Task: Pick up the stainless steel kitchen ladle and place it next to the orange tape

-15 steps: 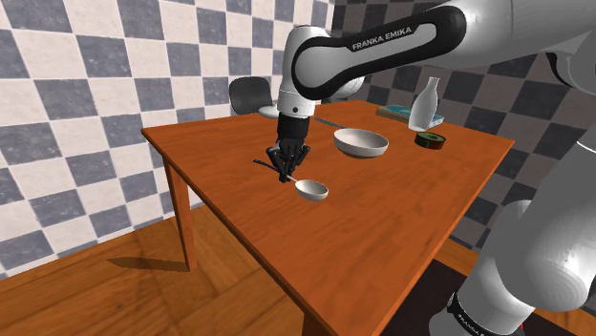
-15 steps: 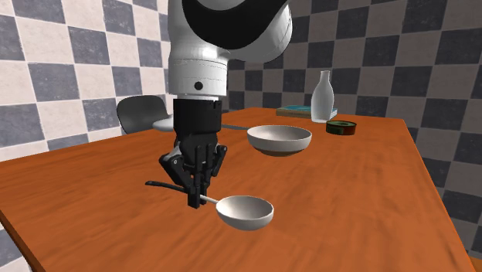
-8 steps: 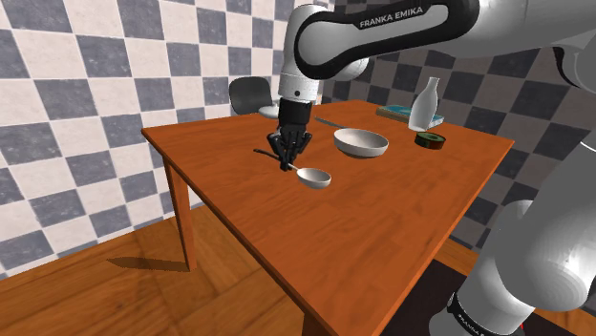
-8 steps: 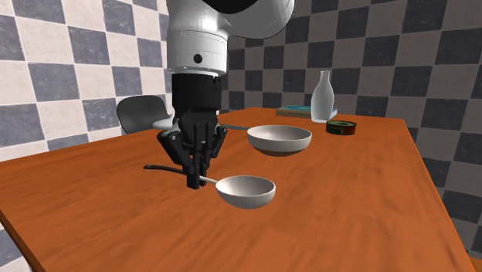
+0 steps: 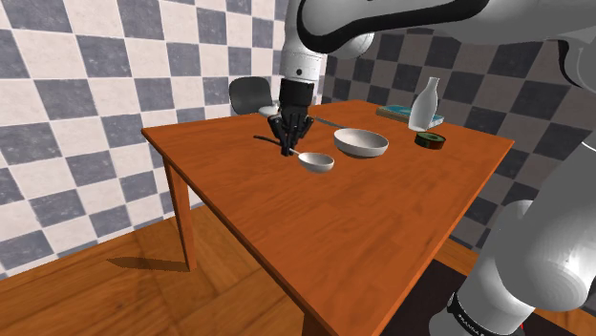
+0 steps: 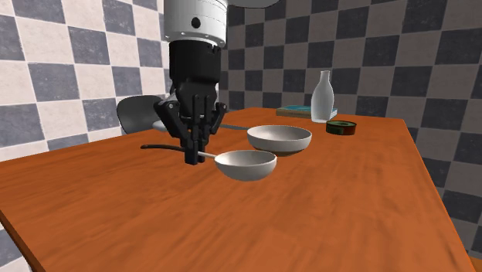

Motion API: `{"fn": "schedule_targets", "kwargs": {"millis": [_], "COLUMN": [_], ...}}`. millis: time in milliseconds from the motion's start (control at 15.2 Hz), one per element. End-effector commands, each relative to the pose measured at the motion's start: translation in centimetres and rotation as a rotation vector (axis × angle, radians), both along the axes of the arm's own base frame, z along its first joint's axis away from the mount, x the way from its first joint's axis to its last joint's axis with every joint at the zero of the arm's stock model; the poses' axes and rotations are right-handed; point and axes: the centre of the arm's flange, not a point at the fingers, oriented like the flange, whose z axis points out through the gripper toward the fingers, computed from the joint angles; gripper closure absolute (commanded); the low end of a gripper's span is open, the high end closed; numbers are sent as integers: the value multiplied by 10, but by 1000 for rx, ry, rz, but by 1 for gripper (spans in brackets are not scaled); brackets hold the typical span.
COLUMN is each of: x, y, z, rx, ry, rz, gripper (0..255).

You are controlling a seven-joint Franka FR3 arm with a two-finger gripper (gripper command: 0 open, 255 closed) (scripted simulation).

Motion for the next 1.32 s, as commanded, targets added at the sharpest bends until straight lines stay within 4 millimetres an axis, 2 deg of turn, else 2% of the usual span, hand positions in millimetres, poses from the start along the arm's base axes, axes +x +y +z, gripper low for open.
{"fn": "schedule_targets", "kwargs": {"millis": [0, 198, 1254], "x": [1, 1, -97], "y": [-1, -1, -188], "z": [11, 26, 27], "rx": [0, 0, 0], "ry": [0, 0, 0], "rz": [0, 0, 0], "gripper": [255, 255, 255]}}
